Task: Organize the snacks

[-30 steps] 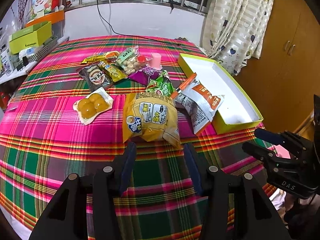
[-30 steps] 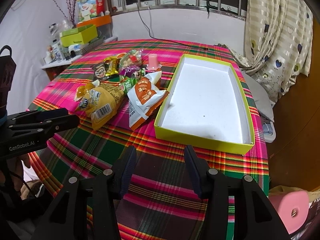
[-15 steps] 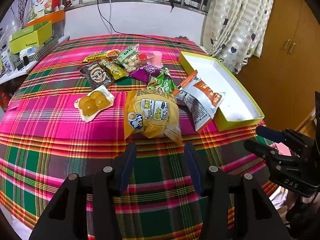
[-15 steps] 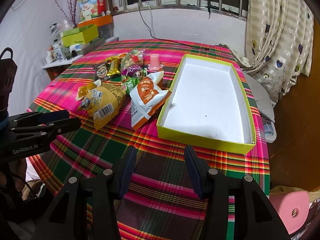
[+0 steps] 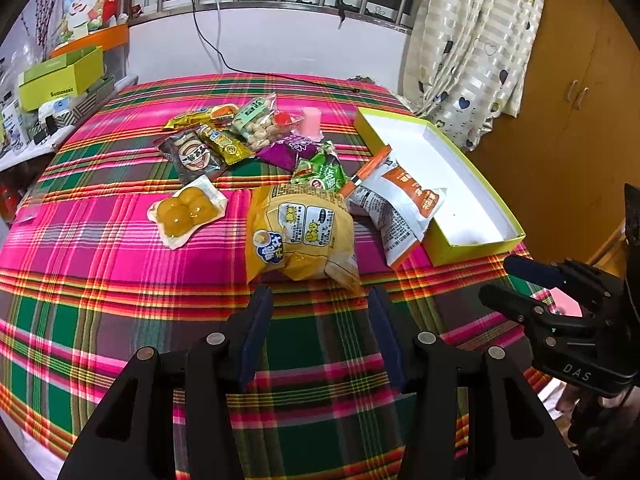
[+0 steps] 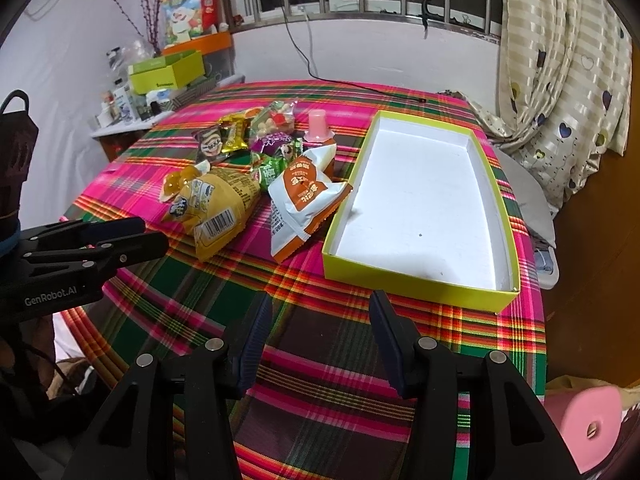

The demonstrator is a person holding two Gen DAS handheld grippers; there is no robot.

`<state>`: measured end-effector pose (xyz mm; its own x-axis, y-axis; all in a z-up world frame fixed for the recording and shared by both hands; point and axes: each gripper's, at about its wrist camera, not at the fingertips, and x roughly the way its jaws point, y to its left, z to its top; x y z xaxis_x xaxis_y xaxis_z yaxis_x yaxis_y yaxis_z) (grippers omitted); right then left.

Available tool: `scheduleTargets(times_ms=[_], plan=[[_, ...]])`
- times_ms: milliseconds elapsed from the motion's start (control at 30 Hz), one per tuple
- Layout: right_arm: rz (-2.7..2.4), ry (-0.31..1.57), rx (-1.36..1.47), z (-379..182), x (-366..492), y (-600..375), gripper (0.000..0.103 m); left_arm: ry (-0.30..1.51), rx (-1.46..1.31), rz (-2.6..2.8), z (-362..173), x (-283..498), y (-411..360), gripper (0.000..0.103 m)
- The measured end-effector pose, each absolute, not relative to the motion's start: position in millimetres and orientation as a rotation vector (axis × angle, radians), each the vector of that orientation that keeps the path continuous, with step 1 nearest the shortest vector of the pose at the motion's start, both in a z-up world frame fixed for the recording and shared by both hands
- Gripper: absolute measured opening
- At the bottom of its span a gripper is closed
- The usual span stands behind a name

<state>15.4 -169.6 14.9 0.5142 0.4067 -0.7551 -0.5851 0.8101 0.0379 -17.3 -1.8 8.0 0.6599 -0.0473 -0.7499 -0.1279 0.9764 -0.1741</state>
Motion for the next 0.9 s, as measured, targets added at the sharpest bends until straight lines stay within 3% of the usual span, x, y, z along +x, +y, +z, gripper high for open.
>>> scheduleTargets(times_ms=[700, 900], plan=[[0.666, 0.821, -0.235, 25, 20, -154, 0.05, 0.835, -0.295, 0.068, 10, -15, 24, 0.051], [0.717, 0.819, -0.217, 29, 25, -139, 0.057, 0.837, -0.307, 0.12, 9, -15, 41, 0.051]])
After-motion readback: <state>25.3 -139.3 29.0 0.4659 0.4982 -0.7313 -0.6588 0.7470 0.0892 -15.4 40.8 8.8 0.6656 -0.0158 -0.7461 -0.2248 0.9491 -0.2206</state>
